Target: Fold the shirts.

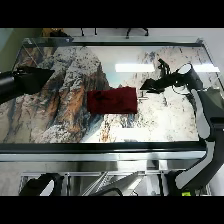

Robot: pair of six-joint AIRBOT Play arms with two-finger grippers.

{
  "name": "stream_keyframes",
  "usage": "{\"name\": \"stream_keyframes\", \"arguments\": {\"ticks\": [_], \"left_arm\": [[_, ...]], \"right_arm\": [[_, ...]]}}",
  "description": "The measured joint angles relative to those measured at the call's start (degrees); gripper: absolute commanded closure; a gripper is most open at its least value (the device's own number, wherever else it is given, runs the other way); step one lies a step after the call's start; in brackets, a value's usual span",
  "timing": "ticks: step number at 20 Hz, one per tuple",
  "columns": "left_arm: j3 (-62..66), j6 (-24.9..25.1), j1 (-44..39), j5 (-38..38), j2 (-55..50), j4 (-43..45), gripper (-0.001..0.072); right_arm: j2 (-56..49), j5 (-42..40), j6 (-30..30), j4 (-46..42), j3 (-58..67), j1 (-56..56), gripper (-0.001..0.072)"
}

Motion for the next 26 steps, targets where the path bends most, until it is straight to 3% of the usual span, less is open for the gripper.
{"name": "stream_keyframes", "arguments": {"ticks": [6, 8, 10, 12, 14, 18, 21, 26], "left_arm": [[-0.11, -0.04, 0.0, -0.52, 0.07, 0.02, 0.0696], [-0.11, -0.04, 0.0, -0.85, 0.09, 0.02, 0.0696], [-0.11, -0.07, 0.0, -0.98, 0.09, 0.02, 0.0696], [-0.11, -0.09, 0.0, -1.25, 0.09, 0.02, 0.0696], [-0.11, -0.13, 0.0, -1.29, 0.09, 0.04, 0.0696], [-0.11, -0.24, 0.0, -1.31, 0.09, 0.04, 0.0696], [-0.11, -0.22, 0.0, -1.36, 0.09, 0.04, 0.0696], [-0.11, -0.2, 0.0, -1.55, 0.09, 0.07, 0.0696]], "right_arm": [[-6.27, 0.81, -1.62, 1.81, -1.55, 2.14, 0.0093], [-7.76, 0.11, -2.86, 4.33, -1.66, 3.04, 0.0227], [-8.76, -0.52, -4.33, 6.73, -1.79, 3.65, 0.0256], [-9.33, -1.53, -5.95, 8.55, -1.84, 4.22, 0.0548], [-9.75, -1.81, -8.11, 11.02, -1.99, 4.5, 0.0683], [-7.02, 0.57, -12.37, 20.87, -0.46, 4.37, 0.0685], [-1.57, 1.22, -12.35, 24.02, 4.15, 1.77, 0.0685], [4.61, 1.6, -1.88, 24.06, 15.45, -8.7, 0.0685]]}}
